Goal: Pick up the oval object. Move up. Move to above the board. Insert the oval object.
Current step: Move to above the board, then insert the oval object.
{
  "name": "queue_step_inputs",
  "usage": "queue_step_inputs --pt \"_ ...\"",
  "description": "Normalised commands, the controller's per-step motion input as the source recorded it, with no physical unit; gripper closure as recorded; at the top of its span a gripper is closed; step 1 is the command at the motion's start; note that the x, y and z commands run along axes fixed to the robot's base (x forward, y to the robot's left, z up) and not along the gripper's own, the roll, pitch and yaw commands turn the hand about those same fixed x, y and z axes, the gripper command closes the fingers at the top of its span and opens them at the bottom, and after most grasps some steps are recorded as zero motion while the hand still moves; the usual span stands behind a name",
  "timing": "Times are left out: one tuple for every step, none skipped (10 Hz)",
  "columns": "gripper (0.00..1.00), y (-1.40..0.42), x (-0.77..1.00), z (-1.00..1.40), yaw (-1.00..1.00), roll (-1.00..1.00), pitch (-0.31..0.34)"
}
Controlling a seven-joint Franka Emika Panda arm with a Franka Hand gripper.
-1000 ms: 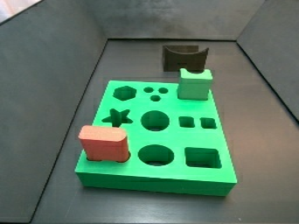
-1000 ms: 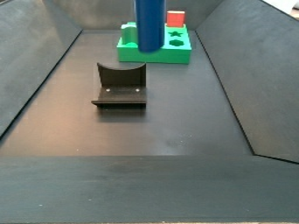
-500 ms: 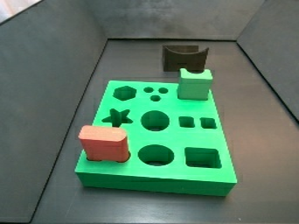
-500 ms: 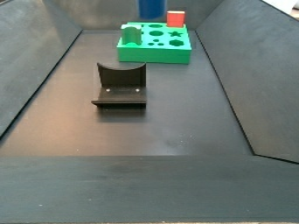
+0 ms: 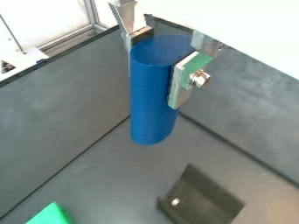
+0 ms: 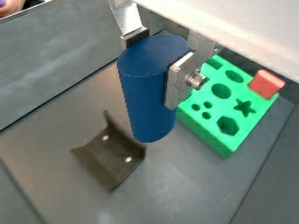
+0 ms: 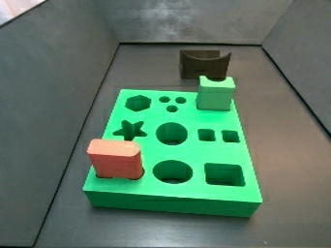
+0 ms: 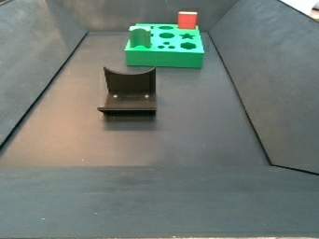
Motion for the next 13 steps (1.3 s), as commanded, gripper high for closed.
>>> queue_step_inputs --pt "1.00 -1.00 -0.18 0.04 0.03 0.02 -0.019" --pt "1.00 -1.00 -0.18 0.05 0.01 0.02 -0.019" --pt "1.00 -1.00 -0.19 0.05 0.01 0.01 -0.016" --pt "1.00 -1.00 -0.19 0.05 0.01 0.00 -0.010" --pt "1.00 -1.00 -0.19 0.05 0.01 0.00 -0.006" --pt "1.00 -1.00 -0.19 0.05 0.01 -0.01 0.000" --pt "1.00 -1.00 -0.20 0.05 0.01 -0.01 0.002" --pt "1.00 -1.00 -0.20 0.06 0.01 0.01 0.004" --pt "1.00 -0.83 -0.16 0.07 0.01 0.00 0.011" --pt "1.00 -0.55 -0.10 0.06 0.00 0.00 0.018" --pt "1.00 -0.33 -0.04 0.04 0.01 -0.01 0.028" --pt "1.00 -0.20 -0.01 0.03 0.01 -0.01 0.035" --pt "1.00 -0.08 0.00 -0.12 0.00 0.00 -0.030"
